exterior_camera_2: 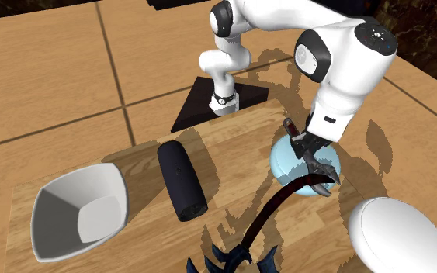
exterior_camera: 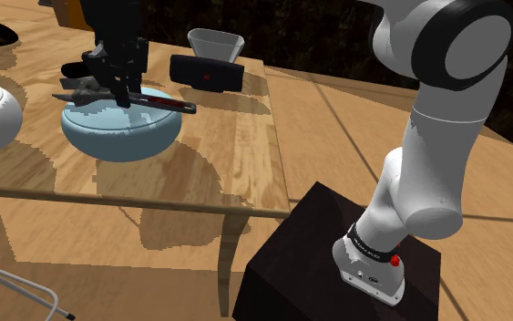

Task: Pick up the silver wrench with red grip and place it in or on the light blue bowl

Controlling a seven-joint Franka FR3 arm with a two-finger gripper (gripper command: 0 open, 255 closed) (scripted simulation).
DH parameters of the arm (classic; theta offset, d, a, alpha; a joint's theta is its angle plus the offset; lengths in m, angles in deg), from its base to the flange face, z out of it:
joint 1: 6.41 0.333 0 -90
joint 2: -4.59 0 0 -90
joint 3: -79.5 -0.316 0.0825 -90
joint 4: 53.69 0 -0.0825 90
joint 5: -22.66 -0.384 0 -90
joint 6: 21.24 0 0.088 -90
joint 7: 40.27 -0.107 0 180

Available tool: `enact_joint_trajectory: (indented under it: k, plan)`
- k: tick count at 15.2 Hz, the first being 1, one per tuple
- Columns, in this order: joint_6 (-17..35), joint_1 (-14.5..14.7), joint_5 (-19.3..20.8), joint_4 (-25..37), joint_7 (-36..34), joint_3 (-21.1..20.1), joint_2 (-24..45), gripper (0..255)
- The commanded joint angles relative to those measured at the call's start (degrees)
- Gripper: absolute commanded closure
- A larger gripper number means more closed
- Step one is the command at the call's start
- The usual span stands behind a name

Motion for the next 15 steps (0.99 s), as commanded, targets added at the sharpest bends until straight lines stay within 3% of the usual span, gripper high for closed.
enact_joint_trajectory:
  k: [1,8,9,14,15]
  plan:
    - [0.75,-0.03,-0.05,-0.93,-0.03,-0.01,-0.12,255]
    - [0.74,-0.03,-0.05,-0.92,-0.03,-0.01,-0.11,255]
    - [0.60,-0.05,-0.04,-0.70,0.04,0.01,-0.04,0]
    - [0.74,-0.03,-0.05,-0.92,-0.03,-0.01,-0.11,0]
    - [-1.55,0.22,0.15,2.09,-0.07,-0.05,0.62,0]
